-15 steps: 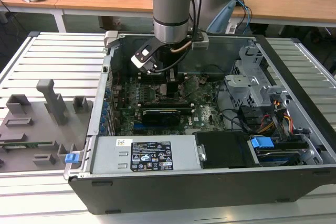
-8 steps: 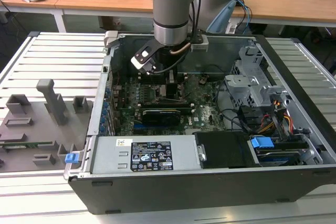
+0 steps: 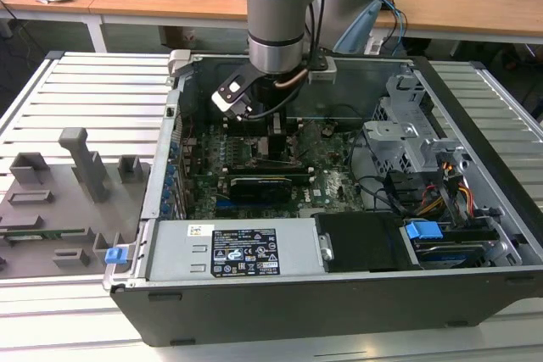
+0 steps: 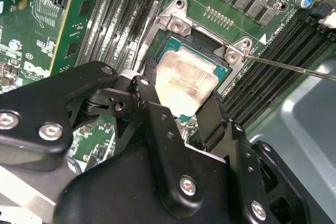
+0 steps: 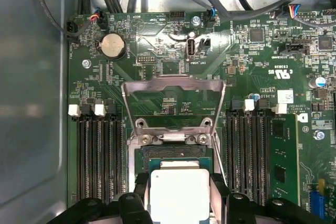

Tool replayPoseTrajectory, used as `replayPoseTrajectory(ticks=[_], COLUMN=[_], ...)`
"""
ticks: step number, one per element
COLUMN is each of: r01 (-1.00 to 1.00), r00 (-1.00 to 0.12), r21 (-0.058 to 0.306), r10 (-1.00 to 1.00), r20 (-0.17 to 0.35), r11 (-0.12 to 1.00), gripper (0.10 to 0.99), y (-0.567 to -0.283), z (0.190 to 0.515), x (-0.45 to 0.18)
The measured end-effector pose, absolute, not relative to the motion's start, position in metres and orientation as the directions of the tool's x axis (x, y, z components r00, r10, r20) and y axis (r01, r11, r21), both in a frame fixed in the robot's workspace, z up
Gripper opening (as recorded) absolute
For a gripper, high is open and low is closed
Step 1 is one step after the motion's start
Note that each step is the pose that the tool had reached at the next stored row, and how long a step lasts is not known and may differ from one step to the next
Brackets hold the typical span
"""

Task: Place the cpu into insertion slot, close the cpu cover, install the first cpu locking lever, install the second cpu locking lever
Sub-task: 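Place the cpu into insertion slot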

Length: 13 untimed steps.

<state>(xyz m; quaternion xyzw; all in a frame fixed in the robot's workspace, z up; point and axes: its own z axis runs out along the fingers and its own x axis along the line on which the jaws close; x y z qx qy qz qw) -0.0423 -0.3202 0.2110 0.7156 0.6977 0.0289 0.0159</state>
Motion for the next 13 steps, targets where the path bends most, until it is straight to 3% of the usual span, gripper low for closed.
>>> replayPoseTrajectory(ticks=[13], r01=[0.998], r00=[0.025], r21=[0.062], r10=[1.0], r20=[-0.004], r11=[-0.025], gripper=[0.541], y=[-0.315], z=[0.2], x=[-0.04])
